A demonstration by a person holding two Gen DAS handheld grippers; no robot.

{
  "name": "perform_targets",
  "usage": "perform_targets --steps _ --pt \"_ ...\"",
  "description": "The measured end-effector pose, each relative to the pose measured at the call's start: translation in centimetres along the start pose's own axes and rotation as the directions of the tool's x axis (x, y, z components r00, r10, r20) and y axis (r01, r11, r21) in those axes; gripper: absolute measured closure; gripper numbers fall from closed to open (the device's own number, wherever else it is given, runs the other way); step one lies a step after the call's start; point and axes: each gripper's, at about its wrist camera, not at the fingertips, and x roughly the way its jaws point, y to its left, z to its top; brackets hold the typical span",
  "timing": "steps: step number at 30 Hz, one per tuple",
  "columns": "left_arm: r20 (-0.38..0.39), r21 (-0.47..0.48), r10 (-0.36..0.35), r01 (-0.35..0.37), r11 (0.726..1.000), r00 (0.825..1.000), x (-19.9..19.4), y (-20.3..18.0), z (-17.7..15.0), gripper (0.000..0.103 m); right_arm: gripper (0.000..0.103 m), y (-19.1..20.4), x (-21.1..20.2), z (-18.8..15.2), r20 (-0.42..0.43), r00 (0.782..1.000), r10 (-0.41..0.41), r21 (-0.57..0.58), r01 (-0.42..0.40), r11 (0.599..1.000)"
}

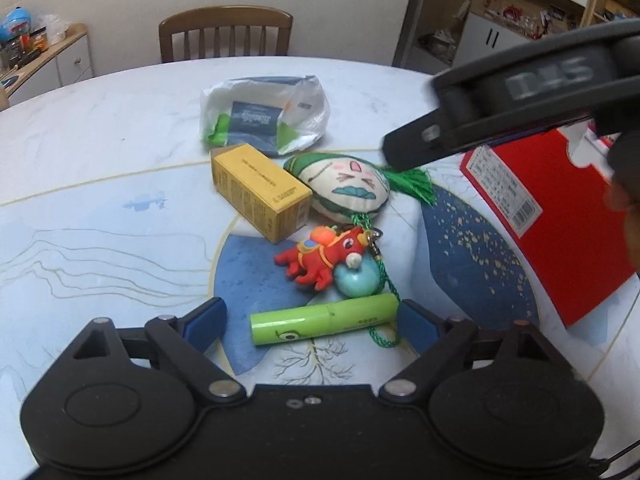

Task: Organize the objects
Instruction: 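Grasp the green tube with the left tool while the right tool grasps the tasseled plush pouch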

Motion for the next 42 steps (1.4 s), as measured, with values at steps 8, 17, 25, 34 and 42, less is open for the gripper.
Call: perform_targets --steps 8,17,25,34,42 --pt "0.000 -0.036 -0.004 0.004 0.999 1.000 -0.1 -0.1 0.1 0.016 0.009 1.0 3.4 1.2 -0.049 0.999 0.012 0.008 -0.011 1.000" --pt "0.008 -0.035 -0.008 0.008 0.999 1.000 -0.4 -0.5 -0.1 0.024 0.019 1.3 6.0 1.4 -0.096 0.995 0.010 0.053 -0.005 0.999" --pt "-0.011 -0.059 0.002 -0.003 0.998 1.000 -0.9 -0.2 0.0 0.027 0.024 1.3 6.5 1.3 -0.123 0.991 0.047 0.095 -0.035 0.995" --pt "-0.031 -0.067 -0.021 0.019 0.998 0.999 -1.3 0.1 -0.2 0.025 0.024 1.5 6.8 1.1 -0.139 0.989 0.047 0.080 -0.036 0.996" --pt "-0.013 0.032 -0.010 0.010 0.999 1.000 -1.2 -0.6 -0.4 0.051 0.037 1.5 6.9 0.9 -0.146 0.988 0.043 0.082 -0.032 0.996"
